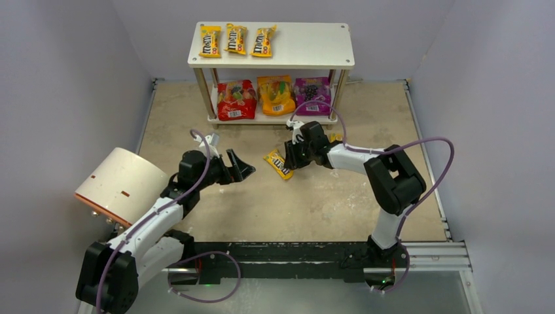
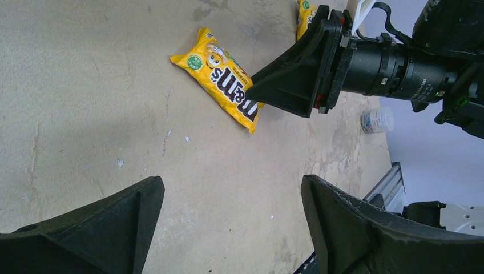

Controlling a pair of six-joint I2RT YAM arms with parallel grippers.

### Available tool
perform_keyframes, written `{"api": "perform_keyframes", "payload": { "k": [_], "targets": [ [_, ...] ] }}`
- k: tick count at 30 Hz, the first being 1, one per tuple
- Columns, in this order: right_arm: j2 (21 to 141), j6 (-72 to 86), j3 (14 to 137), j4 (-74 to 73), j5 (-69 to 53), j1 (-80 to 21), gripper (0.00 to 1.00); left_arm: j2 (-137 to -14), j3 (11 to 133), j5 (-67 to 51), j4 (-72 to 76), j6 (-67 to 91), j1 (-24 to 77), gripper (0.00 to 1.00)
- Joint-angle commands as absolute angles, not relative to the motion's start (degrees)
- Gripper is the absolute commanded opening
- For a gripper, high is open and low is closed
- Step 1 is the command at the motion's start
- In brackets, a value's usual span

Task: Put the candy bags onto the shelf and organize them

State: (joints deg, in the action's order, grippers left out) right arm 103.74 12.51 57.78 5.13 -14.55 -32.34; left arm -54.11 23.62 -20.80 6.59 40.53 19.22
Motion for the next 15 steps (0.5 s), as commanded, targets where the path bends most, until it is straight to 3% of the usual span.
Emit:
{"api": "perform_keyframes", "payload": {
  "k": [1, 15],
  "targets": [
    [103.38, 10.82, 60.14, 5.85, -15.95, -32.17, 0.34, -54.56, 23.29, -21.88, 9.82, 41.14, 19.36, 0.95],
    [104.84, 11.54, 57.84, 8.07, -18.6, -32.19, 0.26, -54.11, 23.37, -21.91, 9.23, 40.87, 19.38, 0.94]
  ]
}}
